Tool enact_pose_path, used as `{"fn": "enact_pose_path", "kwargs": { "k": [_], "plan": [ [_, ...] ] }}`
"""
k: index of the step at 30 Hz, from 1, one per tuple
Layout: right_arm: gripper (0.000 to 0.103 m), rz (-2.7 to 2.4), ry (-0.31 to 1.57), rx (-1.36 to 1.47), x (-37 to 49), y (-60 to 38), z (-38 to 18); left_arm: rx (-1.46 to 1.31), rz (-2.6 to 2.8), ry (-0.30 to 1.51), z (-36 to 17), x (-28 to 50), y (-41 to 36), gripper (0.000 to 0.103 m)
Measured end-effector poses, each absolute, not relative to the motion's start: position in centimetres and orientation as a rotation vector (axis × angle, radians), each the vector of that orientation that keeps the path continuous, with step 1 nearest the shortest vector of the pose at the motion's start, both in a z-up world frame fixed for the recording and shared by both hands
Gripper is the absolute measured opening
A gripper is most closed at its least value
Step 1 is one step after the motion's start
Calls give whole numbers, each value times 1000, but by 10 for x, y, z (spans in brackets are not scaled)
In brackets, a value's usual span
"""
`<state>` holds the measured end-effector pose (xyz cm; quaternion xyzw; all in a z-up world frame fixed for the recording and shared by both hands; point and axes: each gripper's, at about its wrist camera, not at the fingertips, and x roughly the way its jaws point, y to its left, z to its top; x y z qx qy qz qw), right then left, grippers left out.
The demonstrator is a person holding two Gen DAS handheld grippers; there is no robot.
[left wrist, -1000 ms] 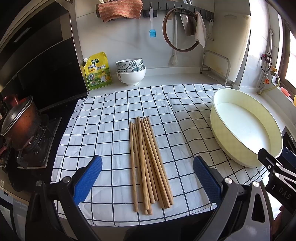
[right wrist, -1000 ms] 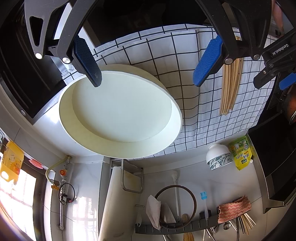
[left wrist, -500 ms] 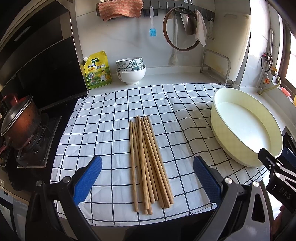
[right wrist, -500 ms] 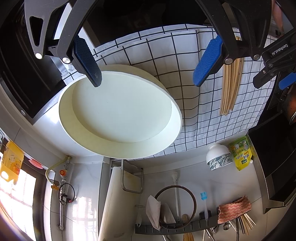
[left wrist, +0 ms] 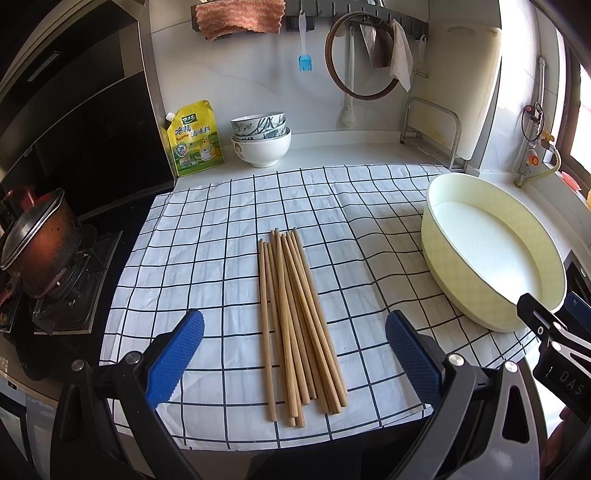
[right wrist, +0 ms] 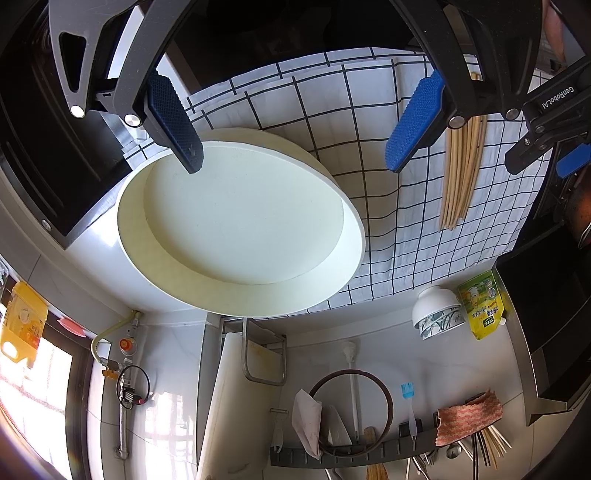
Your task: Organize utensils
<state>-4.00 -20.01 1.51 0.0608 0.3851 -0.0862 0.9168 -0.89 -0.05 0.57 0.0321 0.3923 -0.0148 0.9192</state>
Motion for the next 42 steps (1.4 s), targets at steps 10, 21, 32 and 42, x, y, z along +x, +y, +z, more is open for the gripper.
{"fn": "enact_pose_path", "kwargs": {
  "k": [10, 21, 32, 42],
  "plan": [
    [94, -75, 760, 168, -41, -194, 16, 47, -30, 808, -1, -6, 8, 97],
    [94, 164, 769, 153, -22, -149, 2, 26, 28, 839, -23, 11, 59, 97],
    [94, 224, 907, 54, 29, -94, -34, 62, 37, 858, -37, 33, 92, 97],
    [94, 137, 1001, -61, 50, -78, -62, 38, 3, 906, -58, 47, 102, 97]
  ]
}}
